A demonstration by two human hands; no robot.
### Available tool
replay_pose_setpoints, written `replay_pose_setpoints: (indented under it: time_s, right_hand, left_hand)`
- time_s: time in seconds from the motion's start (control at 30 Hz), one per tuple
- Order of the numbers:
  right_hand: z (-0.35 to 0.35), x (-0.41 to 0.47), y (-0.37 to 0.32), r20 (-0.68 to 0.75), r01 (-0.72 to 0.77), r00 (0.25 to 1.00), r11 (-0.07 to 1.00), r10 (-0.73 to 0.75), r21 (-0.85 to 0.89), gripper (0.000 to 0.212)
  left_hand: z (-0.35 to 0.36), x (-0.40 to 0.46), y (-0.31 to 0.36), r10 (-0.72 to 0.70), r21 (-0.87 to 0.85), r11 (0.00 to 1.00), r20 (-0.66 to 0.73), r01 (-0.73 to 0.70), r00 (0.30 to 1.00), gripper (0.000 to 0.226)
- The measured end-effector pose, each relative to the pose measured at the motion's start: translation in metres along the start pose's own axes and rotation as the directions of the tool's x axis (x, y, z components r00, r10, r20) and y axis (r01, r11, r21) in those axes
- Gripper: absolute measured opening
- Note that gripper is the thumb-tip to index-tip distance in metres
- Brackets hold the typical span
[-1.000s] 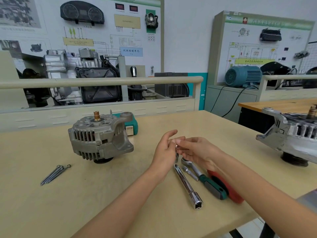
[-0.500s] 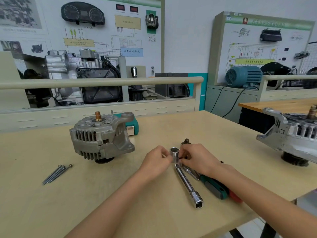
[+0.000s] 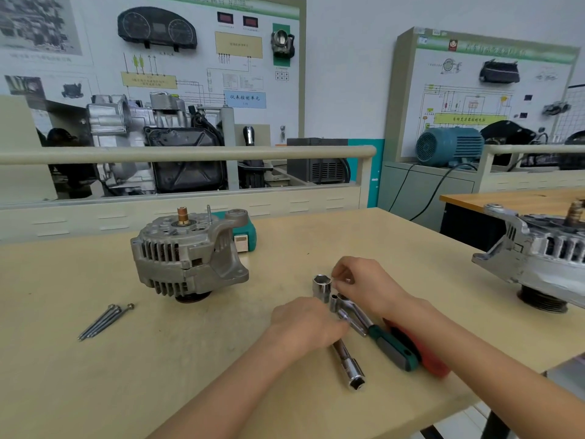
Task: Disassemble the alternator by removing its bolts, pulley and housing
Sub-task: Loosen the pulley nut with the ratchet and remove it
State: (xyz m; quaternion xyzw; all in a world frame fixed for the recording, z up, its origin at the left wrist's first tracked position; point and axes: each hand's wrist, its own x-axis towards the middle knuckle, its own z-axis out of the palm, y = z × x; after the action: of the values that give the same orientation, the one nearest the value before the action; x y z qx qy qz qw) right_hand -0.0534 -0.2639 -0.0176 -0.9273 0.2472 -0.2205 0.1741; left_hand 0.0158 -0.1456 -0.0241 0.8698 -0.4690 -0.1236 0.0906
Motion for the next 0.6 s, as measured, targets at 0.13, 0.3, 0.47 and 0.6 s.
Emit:
replay_pose_setpoints:
  time_s: [0.13,0.3,0.47,0.6]
  right_hand:
    - [0.0,0.02,-0.014,0.097,-0.091,0.99,0.992,0.099,-0.088,0.065]
    - [0.015,0.035,-0.031,0.252,-0.005,0.961,0.923,0.111,-0.385,0.044]
    - [0.02,0.037,-0.038,0.117,-0.039,0.991,0.983,0.06,-0.178,0.033]
    - [0.021,0.032,-0.056,0.146,-0.209,0.977,0.857,0.158,0.47,0.03]
  left_hand:
    - [-0.003,-0.002,-0.009,-0.022,0.032,0.999,-0.036,0.024,0.999,0.032]
    - [-0.01,-0.003,-0.035,-0.03,-0.012,1.0,-0.17,0.028,0.985,0.035]
    - [-0.022,-0.004,-0.076,-0.027,-0.299,0.954,-0.203,-0.036,0.979,0.031]
    - [-0.033,-0.018,-0.102,-0.027,-0.676,0.733,-0.143,-0.078,0.989,0.017]
